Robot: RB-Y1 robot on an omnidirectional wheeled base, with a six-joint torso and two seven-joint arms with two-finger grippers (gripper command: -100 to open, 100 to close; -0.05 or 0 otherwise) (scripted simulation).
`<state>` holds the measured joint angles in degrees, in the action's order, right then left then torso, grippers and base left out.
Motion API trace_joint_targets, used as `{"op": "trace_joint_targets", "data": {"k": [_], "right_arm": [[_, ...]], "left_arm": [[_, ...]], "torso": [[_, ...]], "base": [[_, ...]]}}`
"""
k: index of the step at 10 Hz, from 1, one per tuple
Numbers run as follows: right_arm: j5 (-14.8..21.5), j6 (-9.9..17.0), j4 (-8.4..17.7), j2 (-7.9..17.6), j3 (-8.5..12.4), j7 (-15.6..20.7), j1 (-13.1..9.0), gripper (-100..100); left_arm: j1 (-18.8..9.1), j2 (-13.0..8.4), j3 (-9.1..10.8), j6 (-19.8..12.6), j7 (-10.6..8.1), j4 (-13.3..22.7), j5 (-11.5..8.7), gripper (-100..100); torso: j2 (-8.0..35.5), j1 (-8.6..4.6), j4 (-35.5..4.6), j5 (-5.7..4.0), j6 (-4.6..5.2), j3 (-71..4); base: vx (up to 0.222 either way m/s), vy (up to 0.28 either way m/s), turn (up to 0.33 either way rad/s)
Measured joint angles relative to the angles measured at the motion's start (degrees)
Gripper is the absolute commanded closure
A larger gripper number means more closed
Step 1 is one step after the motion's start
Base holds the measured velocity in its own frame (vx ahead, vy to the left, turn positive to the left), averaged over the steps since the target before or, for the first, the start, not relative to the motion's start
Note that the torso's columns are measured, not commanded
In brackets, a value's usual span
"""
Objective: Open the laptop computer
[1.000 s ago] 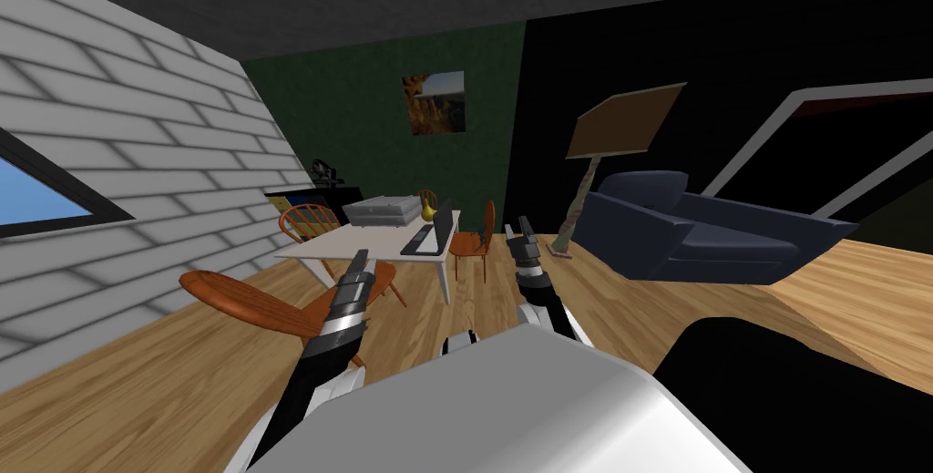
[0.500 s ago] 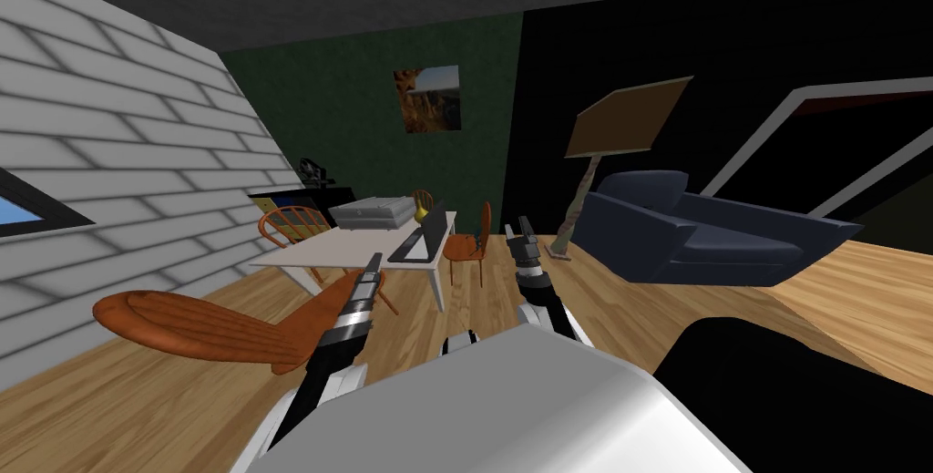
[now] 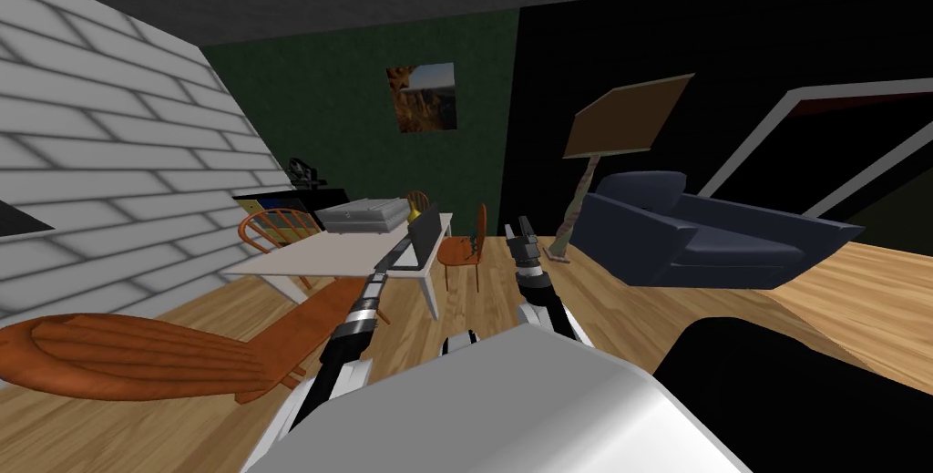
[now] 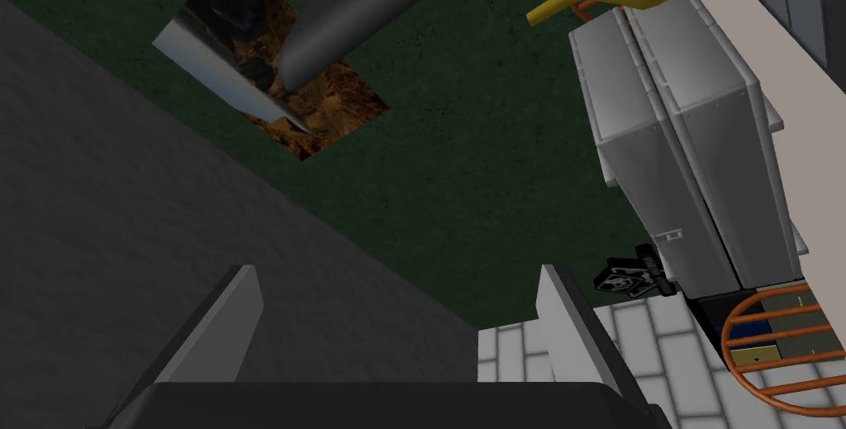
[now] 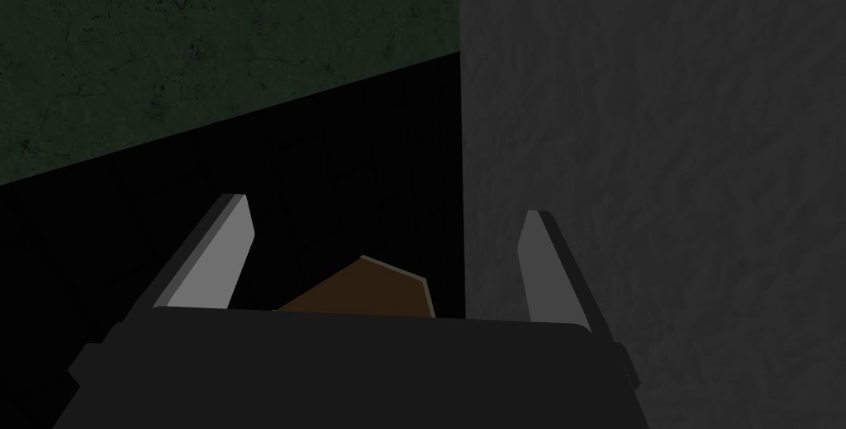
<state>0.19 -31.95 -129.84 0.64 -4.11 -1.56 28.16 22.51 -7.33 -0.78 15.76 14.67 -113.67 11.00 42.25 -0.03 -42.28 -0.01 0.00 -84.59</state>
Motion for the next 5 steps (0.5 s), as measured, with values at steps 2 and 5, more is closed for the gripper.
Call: {"op": "trace_joint_targets", "data": {"k": [2, 5], "right_arm": [[0.0, 0.0, 0.0, 0.0, 0.0, 0.0, 0.0, 0], [0.0, 0.0, 0.0, 0.0, 0.0, 0.0, 0.0, 0]], "left_arm": [[-1.5, -1.6, 0.44, -1.7, 1.17, 2.4, 1.5, -100], [-2.5, -4.4, 0.8, -3.2, 3.22, 5.9, 3.9, -100]], "torso": [[0.0, 0.02, 0.0, 0.0, 0.0, 0.0], [0.0, 0.02, 0.0, 0.01, 0.0, 0.0]], "base": [[0.095, -0.11, -0.021], [0.097, -0.104, -0.02]]}}
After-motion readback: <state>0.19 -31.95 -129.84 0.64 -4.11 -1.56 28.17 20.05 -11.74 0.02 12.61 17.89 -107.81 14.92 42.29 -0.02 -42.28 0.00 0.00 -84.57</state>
